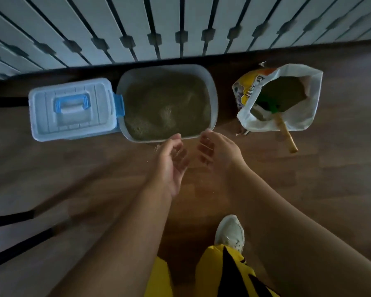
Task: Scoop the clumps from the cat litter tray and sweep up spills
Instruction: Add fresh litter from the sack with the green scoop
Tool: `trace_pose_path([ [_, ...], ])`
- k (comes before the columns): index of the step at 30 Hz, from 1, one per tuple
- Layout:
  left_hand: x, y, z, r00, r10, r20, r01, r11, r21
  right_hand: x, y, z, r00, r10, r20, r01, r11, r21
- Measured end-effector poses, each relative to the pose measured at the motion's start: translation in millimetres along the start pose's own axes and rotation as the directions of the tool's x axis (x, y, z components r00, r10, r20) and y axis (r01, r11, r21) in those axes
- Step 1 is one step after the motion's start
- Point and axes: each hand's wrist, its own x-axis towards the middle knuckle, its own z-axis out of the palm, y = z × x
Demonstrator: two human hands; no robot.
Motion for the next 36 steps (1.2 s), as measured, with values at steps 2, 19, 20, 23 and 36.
trace_pose_path([
  [2, 29.8, -9.4, -5.2, 1.0, 0.004, -0.015, -0.004, 1.0, 0.011, 29.7, 8.3, 0.1, 1.0, -0.021, 0.017, 0.022, 0.999, -0.046],
  [19, 123.4, 5.5, 50.2, 0.979, 0.14, 0.15, -0.188, 0.905, 0.382, 123.3, -70.5, -10.0, 0.935, -0.317, 0.158, 0.345, 0.915, -0.21],
  [20, 119.2, 3.0, 54.8, 0.982, 0.105, 0.159, -0.16, 0.906, 0.392, 119.8, -79.5, -12.5, 0.936, -0.329, 0.128, 0.348, 0.918, -0.188],
  [23, 113.1, 1.6, 82.6, 0.97, 0.084, 0.227, -0.193, 0.832, 0.519, 115.2, -101.0, -30.8, 0.895, -0.439, 0.083, 0.447, 0.881, -0.153],
  [36, 139.6, -84.8, 118.0, 0.946, 0.001, 0.323, -0.232, 0.7, 0.675, 133.2, -105.9, -125.1, 0.663, -0.703, -0.257, 0.147, 0.459, -0.876],
])
